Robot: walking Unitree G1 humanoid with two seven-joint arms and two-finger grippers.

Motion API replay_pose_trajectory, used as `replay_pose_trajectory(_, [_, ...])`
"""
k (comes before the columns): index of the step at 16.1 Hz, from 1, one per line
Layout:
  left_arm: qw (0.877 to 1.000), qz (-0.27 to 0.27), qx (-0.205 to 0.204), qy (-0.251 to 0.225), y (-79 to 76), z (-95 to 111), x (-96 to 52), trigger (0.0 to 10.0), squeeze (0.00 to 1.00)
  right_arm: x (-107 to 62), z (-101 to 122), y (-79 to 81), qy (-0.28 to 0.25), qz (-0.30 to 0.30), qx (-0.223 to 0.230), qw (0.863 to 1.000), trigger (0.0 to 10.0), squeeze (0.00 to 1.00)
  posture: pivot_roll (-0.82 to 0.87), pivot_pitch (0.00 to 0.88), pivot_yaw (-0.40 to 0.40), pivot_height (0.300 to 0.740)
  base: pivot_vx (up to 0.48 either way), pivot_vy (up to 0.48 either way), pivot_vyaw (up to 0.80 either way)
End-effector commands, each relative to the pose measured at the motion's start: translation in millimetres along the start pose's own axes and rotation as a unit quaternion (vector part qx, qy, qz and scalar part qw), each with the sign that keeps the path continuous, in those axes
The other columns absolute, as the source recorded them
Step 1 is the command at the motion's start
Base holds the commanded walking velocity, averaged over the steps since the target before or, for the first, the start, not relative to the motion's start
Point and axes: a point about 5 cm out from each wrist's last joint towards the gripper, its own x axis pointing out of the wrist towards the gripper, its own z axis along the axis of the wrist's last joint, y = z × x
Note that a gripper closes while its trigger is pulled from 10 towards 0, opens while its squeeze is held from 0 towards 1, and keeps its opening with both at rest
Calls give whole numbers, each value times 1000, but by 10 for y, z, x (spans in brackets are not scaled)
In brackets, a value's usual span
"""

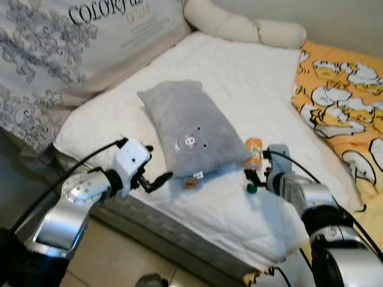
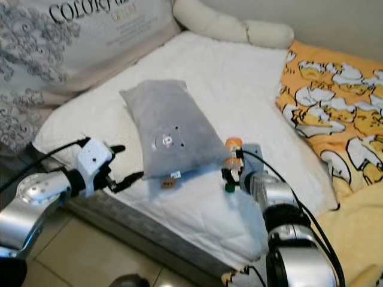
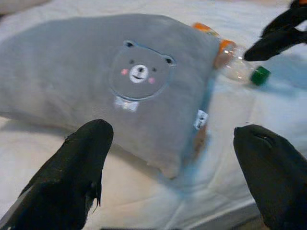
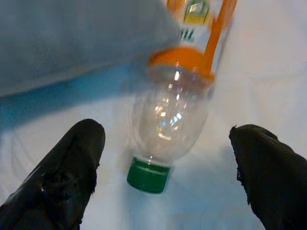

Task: Clean up the room

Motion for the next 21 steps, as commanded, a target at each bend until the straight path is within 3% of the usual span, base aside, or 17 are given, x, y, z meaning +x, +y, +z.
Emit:
replay_pose_trajectory(1, [1000,-20,10,-3,-16,73,14,10000,0,5,56,-51,-6,-8,-1,1000,10000,1000,106,0,3,740,0,0,0])
replay_pose_trajectory(2, [1000,-26,11,0,-30,75,18,10000,0,21,39,-89,-3,-27,-11,1000,10000,537,109,0,3,740,0,0,0])
replay_pose_trajectory(3, [1000,-29,12,1,-35,81,20,10000,0,34,47,-107,-8,-38,-9,999,10000,0,116,0,4,740,0,0,0])
replay_pose_trajectory(6, [999,-35,13,5,-39,87,-2,10000,0,59,30,-106,-4,-47,-8,999,10000,0,135,0,9,740,0,0,0])
replay_pose_trajectory(10, [999,-35,16,16,-51,86,-107,10000,0,97,5,-46,-19,-48,50,997,10000,0,198,0,9,740,0,0,0])
replay_pose_trajectory(14, [999,-22,22,12,-57,133,-165,10000,0,109,8,-21,-38,-53,41,997,10000,0,238,0,5,740,0,0,0])
replay_pose_trajectory(21, [999,-8,22,32,-122,179,-535,10000,0,141,-113,44,-47,-63,42,996,10000,0,354,99,25,740,0,0,0])
